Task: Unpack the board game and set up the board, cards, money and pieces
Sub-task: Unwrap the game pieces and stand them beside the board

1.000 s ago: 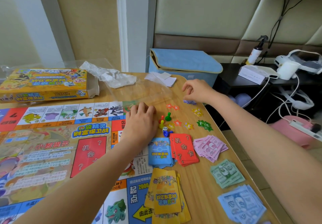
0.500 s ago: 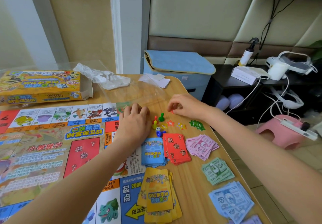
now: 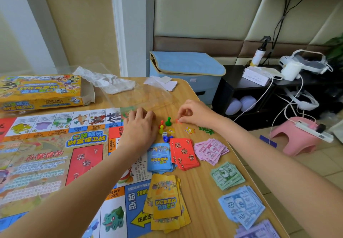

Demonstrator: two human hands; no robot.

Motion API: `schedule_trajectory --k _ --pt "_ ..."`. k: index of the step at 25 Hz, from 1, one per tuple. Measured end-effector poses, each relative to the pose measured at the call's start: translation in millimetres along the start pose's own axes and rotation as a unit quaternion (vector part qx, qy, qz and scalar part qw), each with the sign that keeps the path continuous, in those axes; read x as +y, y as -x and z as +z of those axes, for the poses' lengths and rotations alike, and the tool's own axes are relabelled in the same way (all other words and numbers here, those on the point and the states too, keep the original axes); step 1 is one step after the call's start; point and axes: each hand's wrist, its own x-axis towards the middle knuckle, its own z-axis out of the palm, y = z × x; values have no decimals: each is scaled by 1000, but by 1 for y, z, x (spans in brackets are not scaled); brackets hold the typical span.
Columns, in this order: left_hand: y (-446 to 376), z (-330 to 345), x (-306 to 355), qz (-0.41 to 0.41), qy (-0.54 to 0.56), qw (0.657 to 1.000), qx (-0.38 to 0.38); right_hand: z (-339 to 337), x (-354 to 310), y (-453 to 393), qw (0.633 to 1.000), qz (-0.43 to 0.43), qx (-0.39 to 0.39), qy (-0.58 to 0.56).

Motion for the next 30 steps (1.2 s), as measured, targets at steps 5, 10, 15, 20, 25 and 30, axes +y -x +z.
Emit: schedule_trajectory --k 5,10,15,20,25,30 --pt "0 1 0 2 -4 1000 0 -23 0 8 1000 6 16 -25" --pt "0 1 -1 1 -5 1000 -2 -24 -1 21 990 -11 -120 68" --pt "0 1 0 -1 -7 1000 -5 -22 -4 11 990 11 -137 41" --pt "-1 2 -1 0 -7 1000 -2 -34 -2 7 987 26 -157 -35" --pt "0 2 -1 1 -7 1000 -4 -53 -4 7 987 59 -56 -141" --pt "-1 2 -1 0 -10 1000 -1 -55 10 3 966 181 49 -180"
